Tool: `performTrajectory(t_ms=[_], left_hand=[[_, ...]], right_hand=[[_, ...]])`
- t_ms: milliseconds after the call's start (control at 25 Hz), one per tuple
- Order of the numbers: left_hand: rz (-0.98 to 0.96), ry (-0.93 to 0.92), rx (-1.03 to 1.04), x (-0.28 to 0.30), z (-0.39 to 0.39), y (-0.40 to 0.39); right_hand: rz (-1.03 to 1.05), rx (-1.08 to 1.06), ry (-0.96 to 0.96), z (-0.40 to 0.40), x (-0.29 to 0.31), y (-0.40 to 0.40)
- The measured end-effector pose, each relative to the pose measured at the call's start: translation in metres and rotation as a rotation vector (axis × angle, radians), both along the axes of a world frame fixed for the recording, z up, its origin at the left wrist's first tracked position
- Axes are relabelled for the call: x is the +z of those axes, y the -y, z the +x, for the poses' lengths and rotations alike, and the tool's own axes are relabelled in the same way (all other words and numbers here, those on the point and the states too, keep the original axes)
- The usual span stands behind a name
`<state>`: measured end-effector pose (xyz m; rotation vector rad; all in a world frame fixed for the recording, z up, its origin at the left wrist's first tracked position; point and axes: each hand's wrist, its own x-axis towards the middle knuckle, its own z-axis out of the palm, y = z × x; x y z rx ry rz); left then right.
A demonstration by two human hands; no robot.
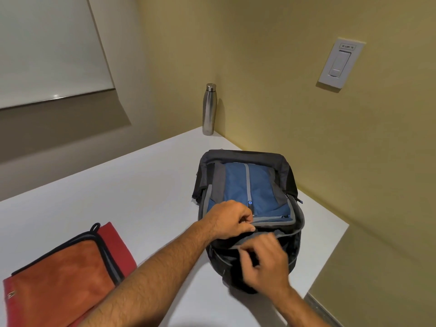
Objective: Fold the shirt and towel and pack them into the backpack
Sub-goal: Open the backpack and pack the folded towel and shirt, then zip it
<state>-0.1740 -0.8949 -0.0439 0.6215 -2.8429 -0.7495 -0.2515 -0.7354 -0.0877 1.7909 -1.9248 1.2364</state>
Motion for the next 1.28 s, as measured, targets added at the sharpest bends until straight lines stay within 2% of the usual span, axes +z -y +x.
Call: performTrajectory(t_ms=[80, 240, 320, 400, 520, 600, 640, 800, 1000, 1280], left_hand=[[0.014, -0.037, -0.002, -0.004, 0.002, -0.002], [0.102, -0.084, 0.018, -0.009, 0.004, -0.005], [0.168, -0.100, 0.019, -0.014, 0.011, -0.006], [0.263, -0.239, 0.098, -0.022, 0.027, -0.005], [0.359, -0.536, 0.515, -0.050, 0.066, -0.001], [0.459, -0.489, 0.746, -0.073, 0.088, 0.001], [0.522, -0.406, 0.783, -0.085, 0.095, 0.001], [0.679, -0.128, 0.657, -0.118, 0.100, -0.004], [0.680, -0.264, 0.689, -0.119, 0.075, -0.016], [0.570, -0.263, 0.586, -0.107, 0.079, 0.010]], right_hand=[[-0.008, -0.022, -0.096, -0.031, 0.022, 0.004], [0.524, 0.078, -0.177, -0.058, 0.031, 0.030], [0.604, 0.106, -0.225, -0.056, 0.026, 0.036], [0.607, 0.088, -0.253, -0.057, 0.027, 0.039], [0.523, 0.102, -0.399, -0.062, 0.025, 0.042], [0.453, 0.158, -0.493, -0.068, 0.018, 0.047], [0.447, 0.194, -0.498, -0.070, 0.017, 0.050], [0.422, 0.224, -0.528, -0.072, 0.024, 0.060], [0.382, 0.217, -0.516, -0.071, 0.038, 0.065], [0.294, 0.220, -0.529, -0.087, 0.062, 0.072]])
